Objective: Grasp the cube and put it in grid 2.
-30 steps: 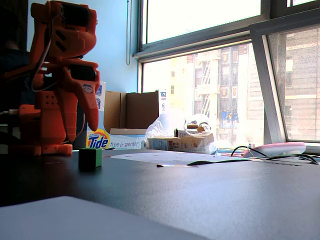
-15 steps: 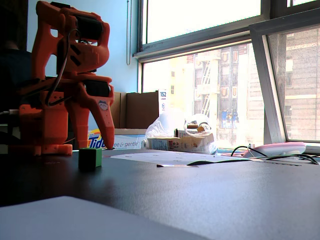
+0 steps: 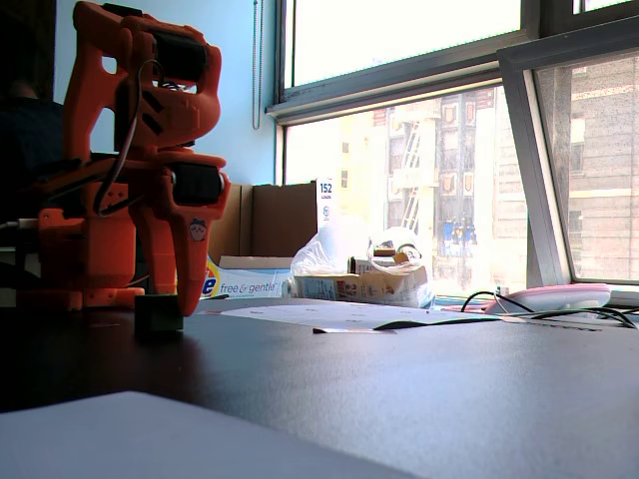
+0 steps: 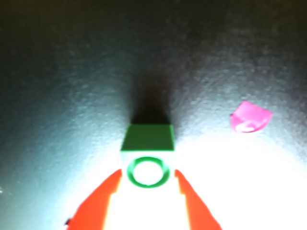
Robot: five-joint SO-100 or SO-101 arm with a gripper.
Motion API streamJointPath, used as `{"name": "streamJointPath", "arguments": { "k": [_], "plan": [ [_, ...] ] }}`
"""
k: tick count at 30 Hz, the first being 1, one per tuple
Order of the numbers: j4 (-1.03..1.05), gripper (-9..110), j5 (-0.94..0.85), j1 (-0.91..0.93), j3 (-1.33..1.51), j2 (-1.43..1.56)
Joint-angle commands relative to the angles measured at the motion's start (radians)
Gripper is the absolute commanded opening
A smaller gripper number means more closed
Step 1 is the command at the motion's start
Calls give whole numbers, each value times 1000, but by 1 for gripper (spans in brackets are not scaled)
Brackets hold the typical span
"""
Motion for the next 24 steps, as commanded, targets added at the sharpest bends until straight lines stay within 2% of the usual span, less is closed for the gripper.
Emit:
{"name": "streamJointPath", "arguments": {
  "k": [1, 5, 7, 11, 16, 20, 24],
  "plan": [
    [-9, 0, -9, 2, -6, 5],
    [-8, 1, -12, 0, -6, 2],
    [-3, 7, -21, -2, -6, 2],
    [3, 0, -15, 3, -8, 6],
    [34, 0, 8, -17, -17, 26],
    [141, 0, 11, -63, -120, 63],
    [293, 0, 8, -141, -341, 69]
  ]
}}
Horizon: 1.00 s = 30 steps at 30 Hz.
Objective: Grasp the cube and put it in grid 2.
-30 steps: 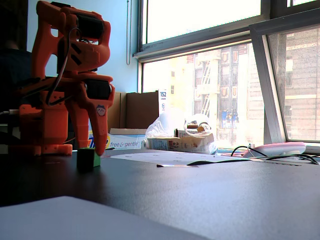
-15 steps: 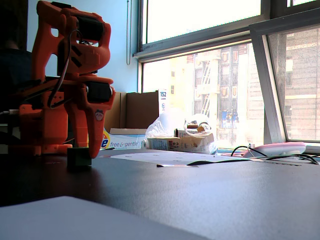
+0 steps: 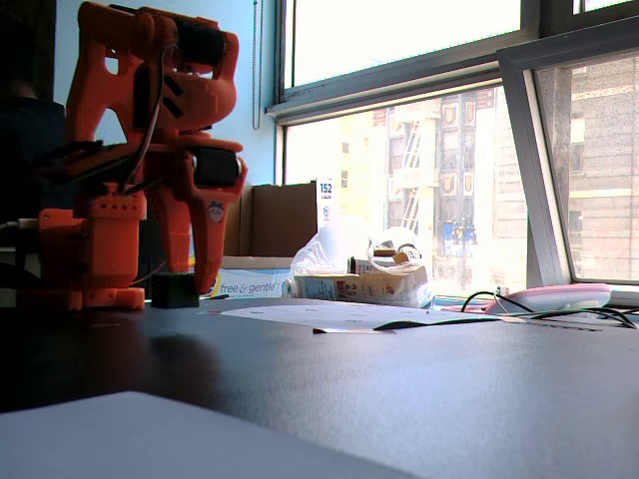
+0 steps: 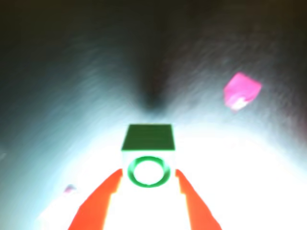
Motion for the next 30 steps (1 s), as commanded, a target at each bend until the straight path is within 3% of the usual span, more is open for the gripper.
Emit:
{"name": "streamJointPath", "arguments": {
  "k": [1, 9, 18, 30],
  "plan": [
    [129, 0, 0, -75, -238, 43],
    [304, 0, -9, -270, -695, -158],
    [322, 0, 26, -456, -877, -433],
    [354, 0, 81, -632, -1057, -586]
  ]
}}
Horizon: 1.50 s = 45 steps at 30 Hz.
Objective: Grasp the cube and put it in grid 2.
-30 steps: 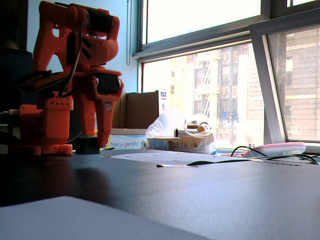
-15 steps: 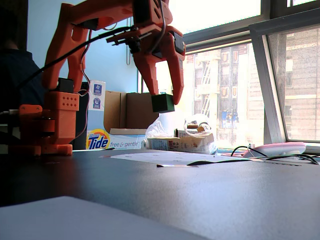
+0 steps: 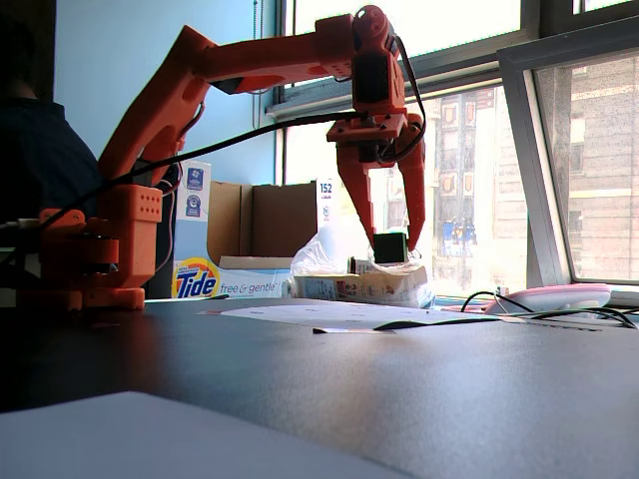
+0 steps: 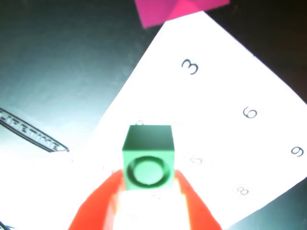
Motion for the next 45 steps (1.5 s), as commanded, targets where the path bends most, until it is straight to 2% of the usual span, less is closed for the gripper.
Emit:
{"name": "streamJointPath", "arguments": {
  "k": [1, 26, 27, 32, 41, 45],
  "plan": [
    [2, 0, 20, -23, -51, -21],
    [-34, 0, 40, -52, -158, -221],
    [-29, 1, 25, -54, -158, -221],
    [11, 27, 12, -60, -158, -207],
    [40, 31, 9, -58, -158, -181],
    [69, 31, -2, -35, -158, -64]
  ]
}}
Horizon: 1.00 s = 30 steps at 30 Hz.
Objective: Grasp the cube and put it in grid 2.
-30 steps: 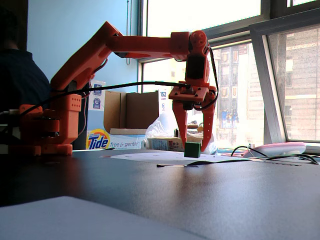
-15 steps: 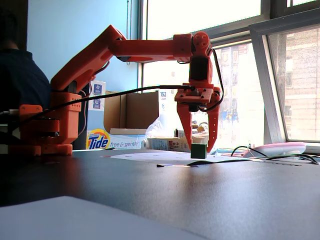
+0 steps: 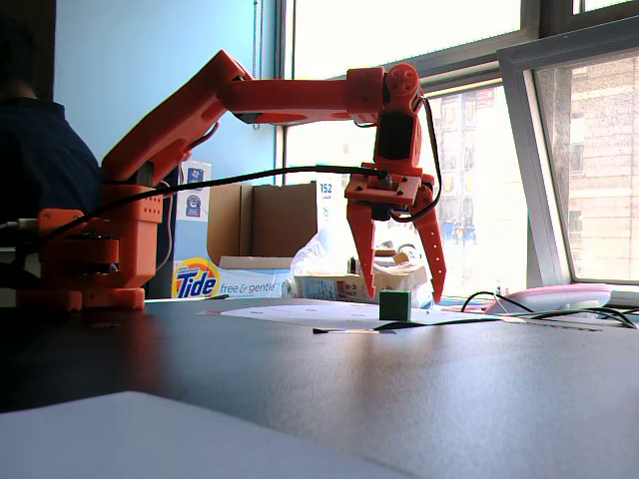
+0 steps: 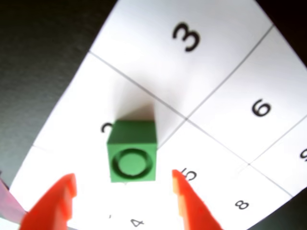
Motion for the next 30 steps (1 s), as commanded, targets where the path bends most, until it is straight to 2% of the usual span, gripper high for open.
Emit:
{"name": "streamJointPath", "arguments": {
  "k": [1, 6, 10, 14, 16, 20, 25, 30],
  "plan": [
    [35, 31, -15, 32, -43, 192],
    [100, 31, -57, 141, 28, 528],
    [135, 30, -97, 290, 206, 836],
    [127, 26, -137, 454, 603, 1195],
    [100, 19, -163, 541, 813, 1361],
    [3, 13, -216, 673, 1213, 1643],
    [-166, 2, -247, 716, 1654, 1891],
    [-258, 0, -227, 729, 1901, 2034]
  ]
}}
